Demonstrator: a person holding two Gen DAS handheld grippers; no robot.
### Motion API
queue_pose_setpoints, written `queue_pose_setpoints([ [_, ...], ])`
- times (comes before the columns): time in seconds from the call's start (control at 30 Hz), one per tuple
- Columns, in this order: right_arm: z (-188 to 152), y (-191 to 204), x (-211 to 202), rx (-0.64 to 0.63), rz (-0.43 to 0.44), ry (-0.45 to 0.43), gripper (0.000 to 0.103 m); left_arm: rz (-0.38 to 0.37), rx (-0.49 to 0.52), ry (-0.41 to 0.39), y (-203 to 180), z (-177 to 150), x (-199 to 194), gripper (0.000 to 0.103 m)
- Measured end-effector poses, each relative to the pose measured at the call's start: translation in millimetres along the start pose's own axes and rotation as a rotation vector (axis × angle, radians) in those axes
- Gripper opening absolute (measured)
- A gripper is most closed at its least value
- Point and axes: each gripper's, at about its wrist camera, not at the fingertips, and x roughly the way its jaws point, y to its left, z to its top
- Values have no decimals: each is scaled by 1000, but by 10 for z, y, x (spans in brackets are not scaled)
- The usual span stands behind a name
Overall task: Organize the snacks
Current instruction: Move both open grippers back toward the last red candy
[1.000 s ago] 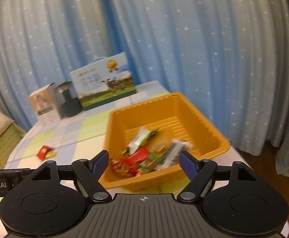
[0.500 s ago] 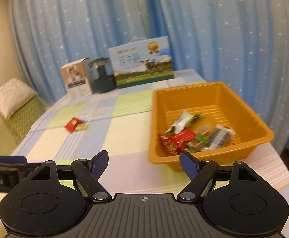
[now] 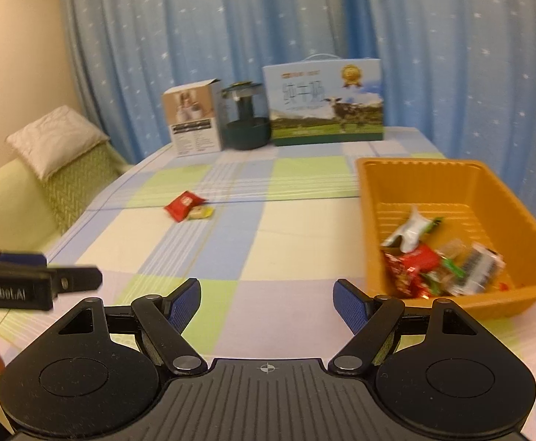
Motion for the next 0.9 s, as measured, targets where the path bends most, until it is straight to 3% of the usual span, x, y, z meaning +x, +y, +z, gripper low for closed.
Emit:
queue_pose_setpoints([
  [0.2,55,93,198,-51,27,10,79,17,33,2,219,130,152,98],
  [0.77,339,184,938,-165,124,18,79,-50,76,28,541,487,781,98],
  [0.9,437,167,1197,-182,150,25,79,-17,102,12,590,608,953,98],
])
